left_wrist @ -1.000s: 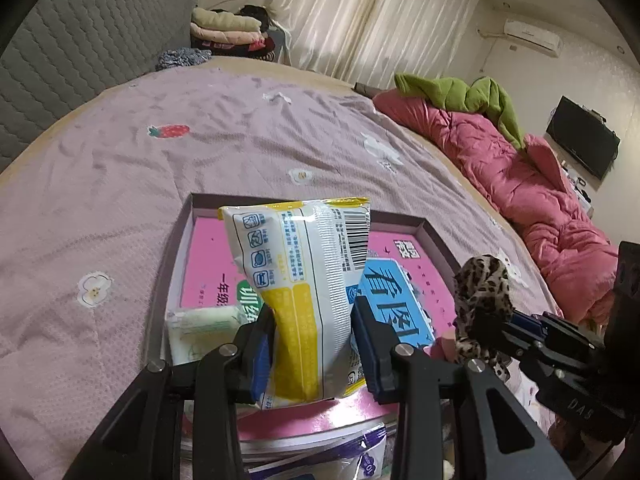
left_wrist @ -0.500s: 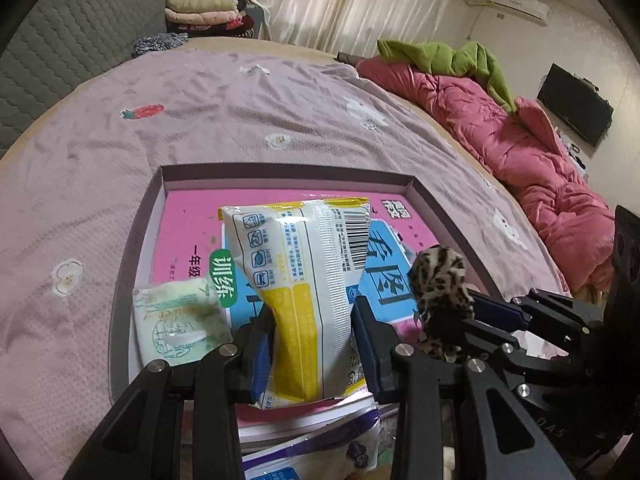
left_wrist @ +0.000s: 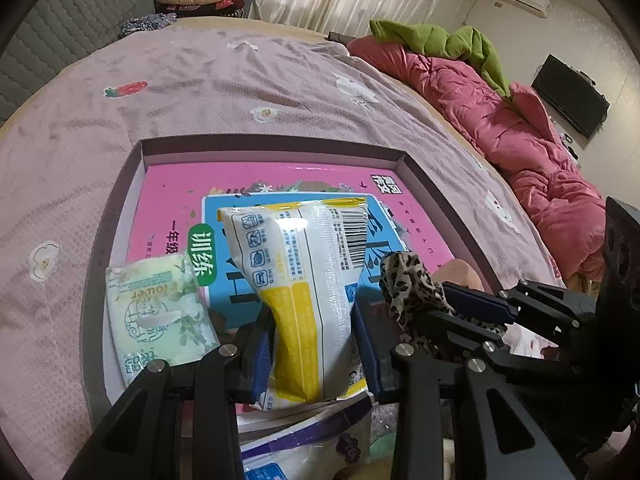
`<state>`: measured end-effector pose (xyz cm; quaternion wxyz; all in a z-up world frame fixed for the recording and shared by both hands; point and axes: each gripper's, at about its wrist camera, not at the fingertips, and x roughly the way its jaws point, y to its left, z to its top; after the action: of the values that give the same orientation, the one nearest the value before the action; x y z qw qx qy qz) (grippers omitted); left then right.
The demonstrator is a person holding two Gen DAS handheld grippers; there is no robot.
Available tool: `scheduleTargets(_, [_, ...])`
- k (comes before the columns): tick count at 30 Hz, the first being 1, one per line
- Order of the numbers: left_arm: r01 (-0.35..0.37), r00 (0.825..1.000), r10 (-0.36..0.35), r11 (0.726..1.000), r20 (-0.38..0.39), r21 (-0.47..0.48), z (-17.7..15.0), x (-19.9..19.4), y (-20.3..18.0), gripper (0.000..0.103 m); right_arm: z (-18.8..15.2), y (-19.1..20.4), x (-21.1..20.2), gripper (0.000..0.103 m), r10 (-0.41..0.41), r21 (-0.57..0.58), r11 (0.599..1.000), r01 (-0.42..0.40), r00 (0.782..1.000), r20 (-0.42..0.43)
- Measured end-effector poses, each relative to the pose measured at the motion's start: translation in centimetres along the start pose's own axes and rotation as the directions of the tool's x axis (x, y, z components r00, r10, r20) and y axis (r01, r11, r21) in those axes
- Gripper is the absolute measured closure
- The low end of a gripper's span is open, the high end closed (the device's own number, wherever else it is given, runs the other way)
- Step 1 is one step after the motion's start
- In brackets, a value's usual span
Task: Organize soft objects
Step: 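Lower the snack bag and scrunchie into the box and open the right gripper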
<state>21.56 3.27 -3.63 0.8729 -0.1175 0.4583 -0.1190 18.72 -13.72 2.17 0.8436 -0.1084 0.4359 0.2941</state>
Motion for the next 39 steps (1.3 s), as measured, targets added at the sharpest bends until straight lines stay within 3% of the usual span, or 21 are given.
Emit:
scheduleTargets(6, [0.0,1.0,0.0,1.0,-0.01,0.015,-0.1,0.2,-0.3,0.065,-0.1,-0.5,0.1,0.078,-0.038,-0.003,0.999,0.038,0.999,-0.021])
scheduleTargets(17, [0.0,1.0,0.0,1.0,-0.024,0.0,0.0,0.5,0.1,0.065,-0.3,-0.5,0.2,0.069,0.006,0.013,1.0,-0.005,1.0,-0.029])
scheduleTargets(24, [-0.004,1.0,0.004,1.0,-0.026,-0.003,0.0,0.6,0.2,0.065,-0.2,0.1,-0.1,0.049,0.016,-0.013,1.0,-0.017,1.0,-0.024])
scheduleTargets(33, [-0.025,0.999,0.025,1.0,-0.027,0.003,0.0,0.6,0.2,0.063,-0.2,-0.5,-1.1,0.046,-0.007,-0.005,1.0,0.007,1.0,0.016])
scheduleTargets(39, [-0.037,0.999,0.037,0.999,-0.032,-0.005,0.1,0.7,0.3,0.062,-0.1,-1.7,-1.3,0.046,0.04,0.073,0.996,-0.042,0.999,0.025])
